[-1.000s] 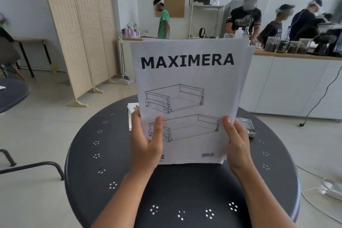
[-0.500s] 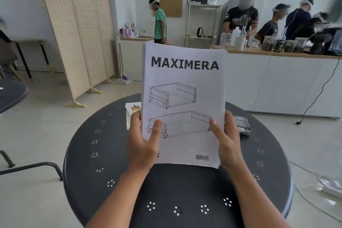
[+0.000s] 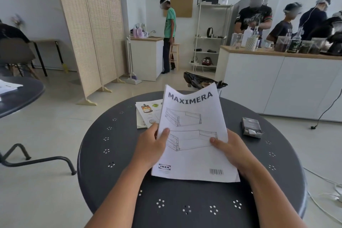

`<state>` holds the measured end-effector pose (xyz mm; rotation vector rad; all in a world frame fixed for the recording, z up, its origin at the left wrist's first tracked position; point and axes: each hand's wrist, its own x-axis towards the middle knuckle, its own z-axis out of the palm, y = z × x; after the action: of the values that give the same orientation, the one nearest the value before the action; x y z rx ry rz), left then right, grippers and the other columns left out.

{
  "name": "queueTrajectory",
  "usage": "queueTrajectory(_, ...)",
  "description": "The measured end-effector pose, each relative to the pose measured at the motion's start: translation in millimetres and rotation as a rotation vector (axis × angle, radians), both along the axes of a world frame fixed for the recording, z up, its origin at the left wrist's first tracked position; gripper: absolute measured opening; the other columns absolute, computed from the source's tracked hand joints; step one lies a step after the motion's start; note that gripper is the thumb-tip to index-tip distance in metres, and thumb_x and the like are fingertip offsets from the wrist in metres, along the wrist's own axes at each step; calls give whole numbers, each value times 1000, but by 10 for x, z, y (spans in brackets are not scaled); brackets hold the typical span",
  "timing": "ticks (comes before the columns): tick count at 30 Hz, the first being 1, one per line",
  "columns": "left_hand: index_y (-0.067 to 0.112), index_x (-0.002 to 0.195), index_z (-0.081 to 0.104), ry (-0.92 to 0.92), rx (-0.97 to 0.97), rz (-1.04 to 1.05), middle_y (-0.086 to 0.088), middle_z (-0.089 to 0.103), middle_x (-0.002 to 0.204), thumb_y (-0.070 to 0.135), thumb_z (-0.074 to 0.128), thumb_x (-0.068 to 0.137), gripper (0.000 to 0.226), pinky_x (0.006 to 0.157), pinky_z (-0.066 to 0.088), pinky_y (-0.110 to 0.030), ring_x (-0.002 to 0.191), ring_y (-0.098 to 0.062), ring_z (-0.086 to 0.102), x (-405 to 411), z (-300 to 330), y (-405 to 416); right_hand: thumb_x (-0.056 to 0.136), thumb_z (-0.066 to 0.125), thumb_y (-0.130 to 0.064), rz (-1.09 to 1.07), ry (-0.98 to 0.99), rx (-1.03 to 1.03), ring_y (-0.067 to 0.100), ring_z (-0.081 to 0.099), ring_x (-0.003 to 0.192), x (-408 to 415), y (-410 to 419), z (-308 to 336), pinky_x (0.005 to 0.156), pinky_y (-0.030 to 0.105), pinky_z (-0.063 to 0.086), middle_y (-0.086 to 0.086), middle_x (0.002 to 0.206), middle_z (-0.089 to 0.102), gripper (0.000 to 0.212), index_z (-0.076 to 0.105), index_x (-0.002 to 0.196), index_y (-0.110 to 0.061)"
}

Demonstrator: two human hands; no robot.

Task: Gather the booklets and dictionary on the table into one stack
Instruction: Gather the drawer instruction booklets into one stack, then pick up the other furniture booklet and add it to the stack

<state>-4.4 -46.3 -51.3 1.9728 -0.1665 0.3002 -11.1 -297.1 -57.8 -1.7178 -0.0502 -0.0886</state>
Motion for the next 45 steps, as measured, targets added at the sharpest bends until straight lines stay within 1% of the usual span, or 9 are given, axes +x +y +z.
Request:
queueTrajectory(3, 10, 90, 70, -65, 45, 146, -5, 72, 81, 34, 47, 102, 36, 58, 43, -19, 76, -26, 64, 84, 10, 111, 95, 64, -4, -46, 45, 12, 22, 79, 84, 33, -31, -27, 73, 38, 59, 2, 98, 82, 18, 72, 105, -17)
queueTrajectory(6, 17, 120, 68, -136, 350, 346, -1, 69, 124, 32, 48, 101, 31, 91, 47, -40, 119, -27, 55, 328, -38, 369, 94, 66, -6, -60, 83, -11, 25, 79, 85, 71, -63, -33, 78, 42, 60, 2, 97, 82, 16, 72, 105, -16)
queueTrajectory(13, 21, 151, 36, 132, 865, 171, 7, 31, 163, 38, 21, 105, 52, 117, 19, -50, 155, -17, 9, 509, -112, 449, 95, 64, -8, -128, 84, -40, 27, 78, 81, 111, -73, -12, 76, 42, 60, 4, 91, 82, 12, 73, 99, -14)
queueTrajectory(22, 27, 97, 70, -93, 721, 183, 15, 71, 104, 41, 47, 97, 26, 91, 31, -37, 109, -13, 59, 351, -111, 417, 97, 60, -9, -296, 71, 22, 31, 76, 87, 95, -18, -42, 83, 50, 61, 4, 97, 80, 17, 72, 98, -21)
queueTrajectory(28, 18, 68, 72, -162, 358, -78, 6, 71, 67, 37, 60, 93, 34, 63, 46, -28, 62, -9, 58, 219, -131, 447, 97, 61, -8, -292, 79, -20, 23, 74, 77, 55, 5, 24, 66, 33, 56, 0, 89, 77, 14, 70, 97, -18)
queueTrajectory(32, 27, 95, 72, -323, 333, 120, 11, 71, 108, 32, 55, 96, 17, 87, 48, -33, 102, -4, 64, 307, -131, 489, 97, 61, -10, -284, 67, -80, 25, 75, 83, 63, 17, 17, 74, 37, 58, 0, 94, 78, 15, 70, 94, -22)
queueTrajectory(36, 27, 135, 53, 26, 761, 229, 11, 52, 143, 48, 33, 102, 44, 105, 30, -45, 133, -13, 46, 320, -144, 417, 96, 61, -11, -294, 79, -72, 28, 76, 87, 63, 28, 0, 84, 46, 60, 1, 97, 79, 14, 72, 98, -20)
queueTrajectory(42, 17, 56, 57, -231, 608, 343, 4, 60, 53, 52, 34, 100, 60, 64, 41, -34, 59, -21, 56, 245, -79, 436, 94, 61, -8, -366, 70, -42, 27, 74, 79, 60, -26, 31, 75, 39, 59, 1, 90, 77, 15, 72, 101, -15)
queueTrajectory(45, 19, 53, 54, -238, 427, 273, 9, 50, 48, 38, 52, 98, 49, 58, 37, -29, 53, -16, 50, 231, -91, 502, 93, 62, -7, -386, 55, -70, 28, 73, 79, 51, -28, 34, 76, 40, 59, 0, 88, 77, 16, 74, 98, -17)
